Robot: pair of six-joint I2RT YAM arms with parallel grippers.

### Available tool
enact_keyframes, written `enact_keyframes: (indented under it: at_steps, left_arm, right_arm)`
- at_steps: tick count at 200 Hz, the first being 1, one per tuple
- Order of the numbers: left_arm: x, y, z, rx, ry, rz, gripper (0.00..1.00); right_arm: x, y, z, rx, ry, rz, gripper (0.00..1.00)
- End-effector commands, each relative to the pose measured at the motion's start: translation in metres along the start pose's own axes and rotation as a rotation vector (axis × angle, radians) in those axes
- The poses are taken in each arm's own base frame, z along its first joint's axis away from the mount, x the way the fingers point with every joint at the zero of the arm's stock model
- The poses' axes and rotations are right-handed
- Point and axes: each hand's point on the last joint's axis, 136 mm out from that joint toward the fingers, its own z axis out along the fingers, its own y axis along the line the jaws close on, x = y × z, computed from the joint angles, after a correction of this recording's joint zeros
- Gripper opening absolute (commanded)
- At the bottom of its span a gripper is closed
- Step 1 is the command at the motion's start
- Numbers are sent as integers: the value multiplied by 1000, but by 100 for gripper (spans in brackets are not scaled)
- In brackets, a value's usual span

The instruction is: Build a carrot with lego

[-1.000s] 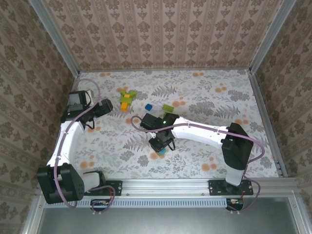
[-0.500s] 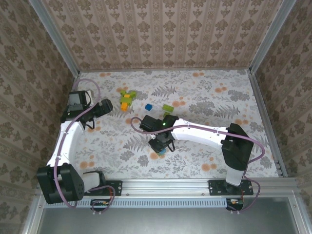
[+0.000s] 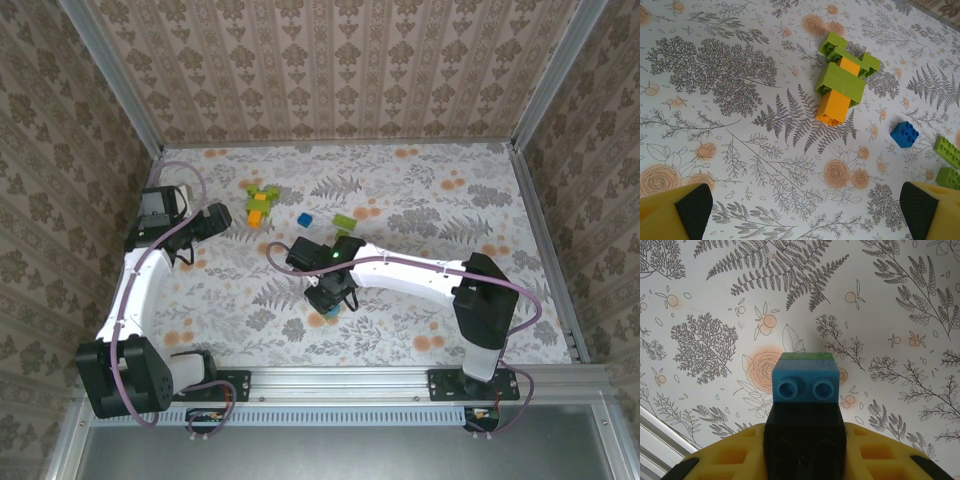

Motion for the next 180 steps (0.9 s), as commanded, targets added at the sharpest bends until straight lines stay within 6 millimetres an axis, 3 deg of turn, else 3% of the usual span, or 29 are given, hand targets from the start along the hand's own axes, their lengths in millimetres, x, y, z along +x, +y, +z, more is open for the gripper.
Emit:
enact_keyframes:
  at_steps: [1,30,87,147,180]
  left_arm:
    - [-1,-3,-1,9,-5,20,100]
    - [0,-4,-2,10,-3,20,100]
    - [-1,-3,-2,8,-6,22,100]
    - [0,-3,-2,7,-5,22,100]
    - [0,-4,-2,9,-4,22,100]
  right_arm:
    - [23,-1,5,12,129,-98,30]
    - [5,-2,-5,29,91,-139,30]
    - [-17,5,0,-12,21,-85,29]
    - [-15,5,12,-23,-8,-24,30]
    - [-10,4,15,-21,-6,-15,36]
